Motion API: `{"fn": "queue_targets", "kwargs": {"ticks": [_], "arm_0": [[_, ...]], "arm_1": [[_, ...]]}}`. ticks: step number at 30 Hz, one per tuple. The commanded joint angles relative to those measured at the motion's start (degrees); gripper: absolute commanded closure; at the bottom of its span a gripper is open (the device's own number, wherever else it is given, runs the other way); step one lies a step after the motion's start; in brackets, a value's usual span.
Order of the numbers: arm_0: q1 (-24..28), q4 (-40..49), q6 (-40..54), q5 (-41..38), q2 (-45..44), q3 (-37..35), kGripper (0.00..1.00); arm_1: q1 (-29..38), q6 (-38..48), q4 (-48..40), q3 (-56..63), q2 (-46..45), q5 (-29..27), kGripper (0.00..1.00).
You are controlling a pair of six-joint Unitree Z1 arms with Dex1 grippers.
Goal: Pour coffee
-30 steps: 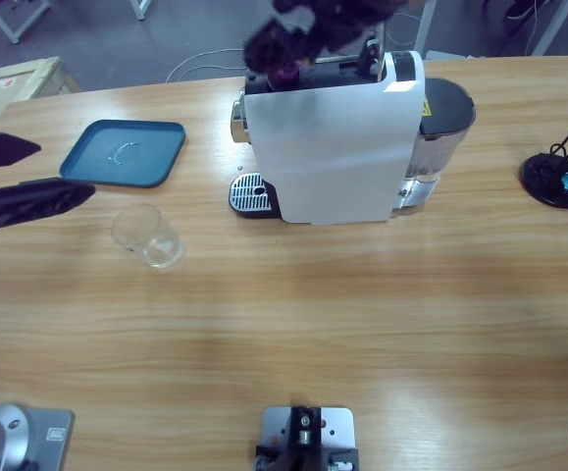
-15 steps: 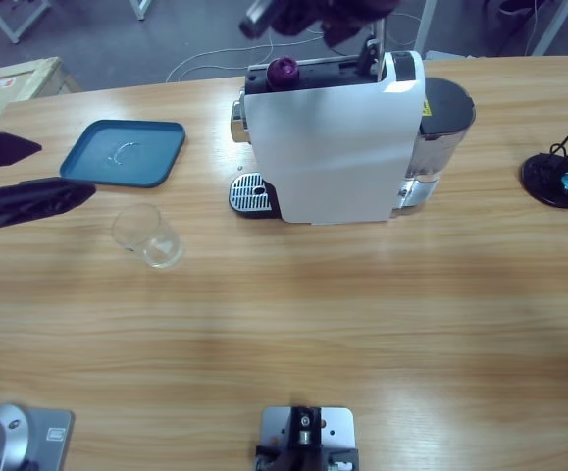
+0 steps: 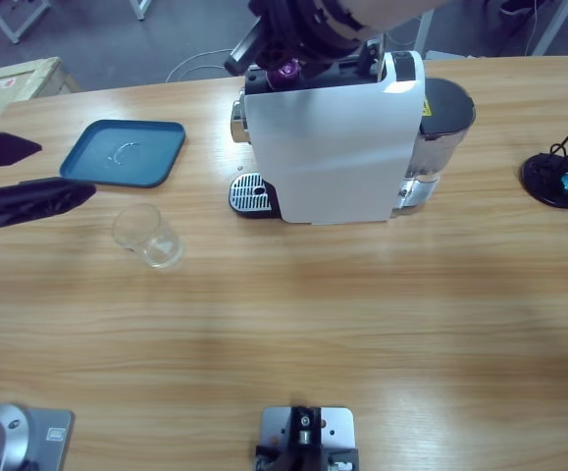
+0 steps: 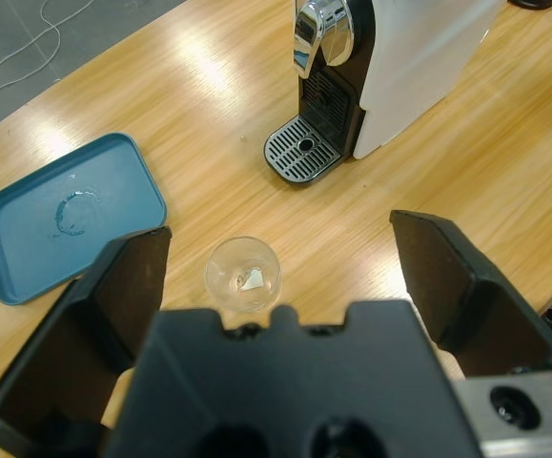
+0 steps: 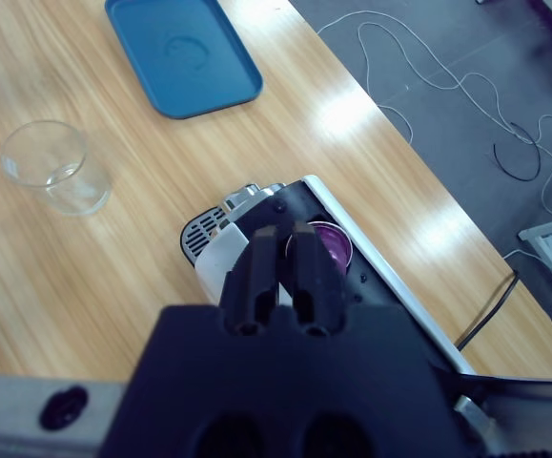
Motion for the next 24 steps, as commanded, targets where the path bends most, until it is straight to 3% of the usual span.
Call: {"fn": "queue_targets", "kwargs": {"ticks": [1,24], "arm_0": [[-0.56,-0.46,-0.04,-0.59,1.38,1.89,0.004],[-0.49,-0.71,-0.21,-0.96,1.84,2.21,0.004]], "arm_1": [[-0.60,0.81,-0.26,0.44,4.76,-1.19,1.000],[-1.99,2.29,2.92,3.81,-1.31,-5.37,1.000]]}}
